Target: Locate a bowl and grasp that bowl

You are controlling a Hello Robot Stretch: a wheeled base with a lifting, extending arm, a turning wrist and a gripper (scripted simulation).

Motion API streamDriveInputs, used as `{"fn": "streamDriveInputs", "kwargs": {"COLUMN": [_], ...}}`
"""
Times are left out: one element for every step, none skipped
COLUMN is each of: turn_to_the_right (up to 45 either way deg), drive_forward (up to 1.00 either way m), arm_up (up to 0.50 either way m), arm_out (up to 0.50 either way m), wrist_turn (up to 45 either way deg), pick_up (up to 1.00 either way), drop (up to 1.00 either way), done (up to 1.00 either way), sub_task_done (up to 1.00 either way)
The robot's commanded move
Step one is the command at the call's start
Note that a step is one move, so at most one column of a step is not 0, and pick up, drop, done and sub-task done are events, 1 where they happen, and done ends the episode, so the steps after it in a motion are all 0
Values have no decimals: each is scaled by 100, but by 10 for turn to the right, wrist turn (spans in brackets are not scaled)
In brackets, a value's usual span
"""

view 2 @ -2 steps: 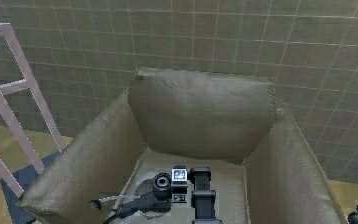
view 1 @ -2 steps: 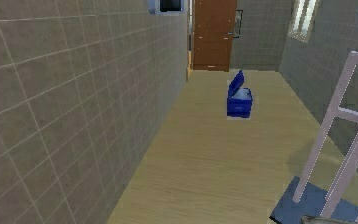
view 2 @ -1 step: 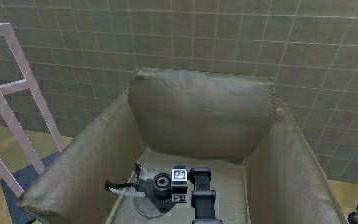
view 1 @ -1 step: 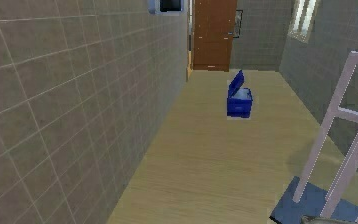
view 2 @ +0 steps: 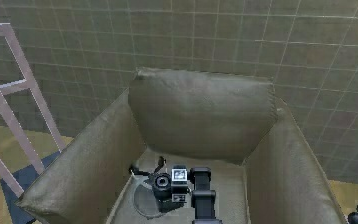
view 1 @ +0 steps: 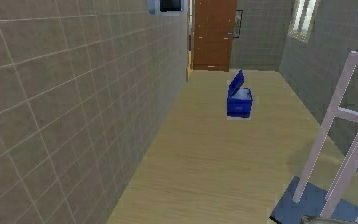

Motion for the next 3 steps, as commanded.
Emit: {"fn": "streamDriveInputs", "kwargs": {"turn_to_the_right": [0, 0, 0], "drive_forward": [0, 0, 0], "arm_up": [-30, 0, 10], "arm_out": [0, 0, 0], "wrist_turn": [0, 0, 0], "pick_up": [0, 100, 0], "drop": [0, 0, 0], "done": [0, 0, 0], "sub_task_done": [0, 0, 0]}}
